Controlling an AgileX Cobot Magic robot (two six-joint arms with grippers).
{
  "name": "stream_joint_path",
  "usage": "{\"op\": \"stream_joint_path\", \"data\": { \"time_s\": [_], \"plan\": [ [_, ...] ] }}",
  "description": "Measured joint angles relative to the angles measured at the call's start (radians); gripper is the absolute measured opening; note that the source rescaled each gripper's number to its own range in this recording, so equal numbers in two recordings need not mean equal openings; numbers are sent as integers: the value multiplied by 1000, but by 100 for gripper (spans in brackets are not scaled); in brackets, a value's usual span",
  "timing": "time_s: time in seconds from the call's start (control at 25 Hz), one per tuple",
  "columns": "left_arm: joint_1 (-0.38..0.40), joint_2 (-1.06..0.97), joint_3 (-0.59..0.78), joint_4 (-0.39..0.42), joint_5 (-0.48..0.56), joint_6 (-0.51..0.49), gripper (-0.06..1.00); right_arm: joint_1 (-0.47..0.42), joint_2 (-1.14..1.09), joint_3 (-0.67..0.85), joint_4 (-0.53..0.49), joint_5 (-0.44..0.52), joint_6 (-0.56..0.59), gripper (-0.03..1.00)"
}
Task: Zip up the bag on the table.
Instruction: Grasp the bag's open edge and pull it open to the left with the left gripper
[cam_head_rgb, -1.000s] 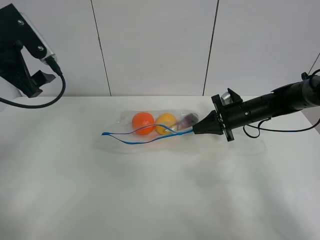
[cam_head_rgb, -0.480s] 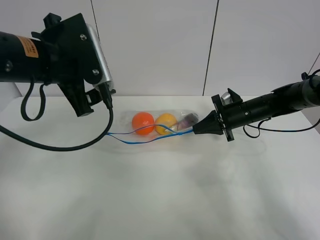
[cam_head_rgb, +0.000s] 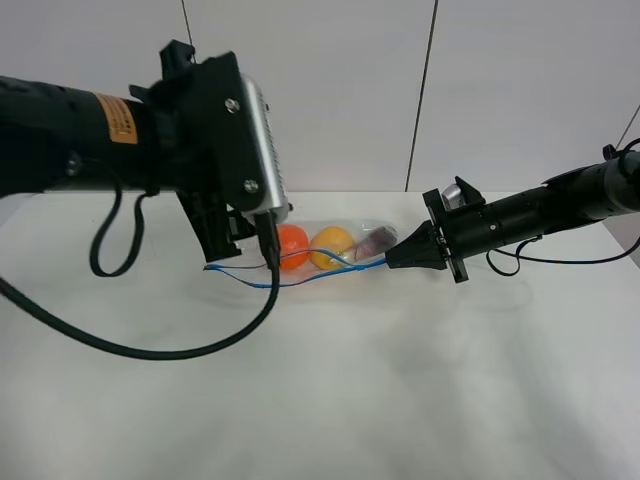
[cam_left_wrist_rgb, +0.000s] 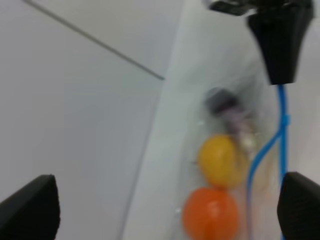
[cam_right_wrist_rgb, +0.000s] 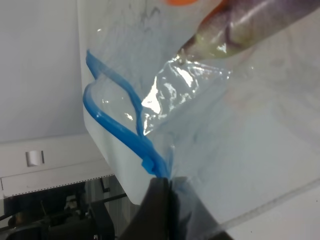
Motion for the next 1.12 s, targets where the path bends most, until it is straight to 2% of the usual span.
{"op": "stream_joint_path", "data": {
  "time_s": [0.12,0.36,0.72,1.12],
  "plan": [
    [-29,88,0,0,-50,-1,100,0,0,0,0,0,0,0],
    [-81,273,0,0,-240,-30,100,0,0,0,-1,0,1,0],
    [-85,498,0,0,-539,-35,100,0,0,0,-1,0,4,0],
    [-85,682,-1,0,-768,-35,100,0,0,0,-3,0,5,0]
  ]
}}
